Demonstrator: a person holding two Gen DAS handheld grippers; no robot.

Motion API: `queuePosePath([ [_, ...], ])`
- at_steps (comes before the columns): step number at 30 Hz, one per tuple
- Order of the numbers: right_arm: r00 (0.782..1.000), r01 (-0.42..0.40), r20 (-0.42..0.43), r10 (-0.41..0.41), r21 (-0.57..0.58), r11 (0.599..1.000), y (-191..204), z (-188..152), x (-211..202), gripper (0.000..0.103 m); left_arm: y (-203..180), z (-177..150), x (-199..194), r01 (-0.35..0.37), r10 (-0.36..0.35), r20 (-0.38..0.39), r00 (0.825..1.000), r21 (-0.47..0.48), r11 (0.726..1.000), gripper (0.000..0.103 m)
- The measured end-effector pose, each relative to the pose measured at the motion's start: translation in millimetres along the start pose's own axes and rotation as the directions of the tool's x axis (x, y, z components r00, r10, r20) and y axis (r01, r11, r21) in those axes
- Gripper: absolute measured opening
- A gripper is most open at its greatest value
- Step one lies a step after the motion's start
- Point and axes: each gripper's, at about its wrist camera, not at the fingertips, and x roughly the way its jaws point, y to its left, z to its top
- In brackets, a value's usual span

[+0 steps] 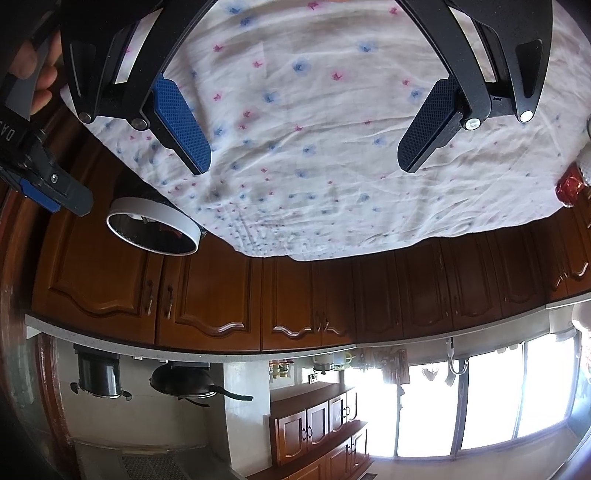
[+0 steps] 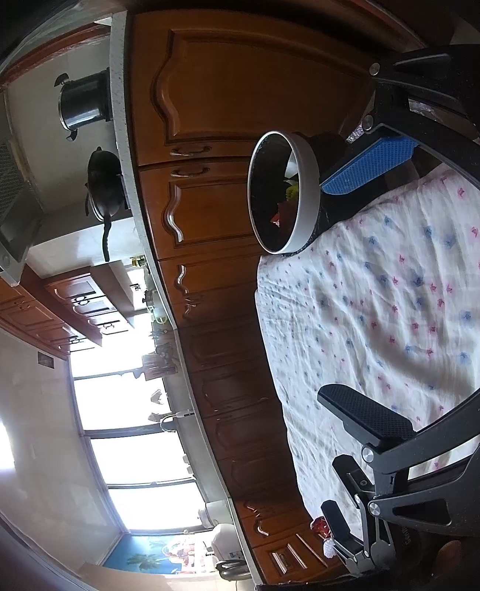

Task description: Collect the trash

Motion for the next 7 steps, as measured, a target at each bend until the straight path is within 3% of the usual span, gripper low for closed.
queuePosePath([
  [7,1.0,0.0,-0.03,0.0,0.009,1.0,-1.0,3.0,11.8,0.103,4.9,0.8,9.5,0.01,-0.01,-0.029,1.0,-0.008,1.0,0.103],
])
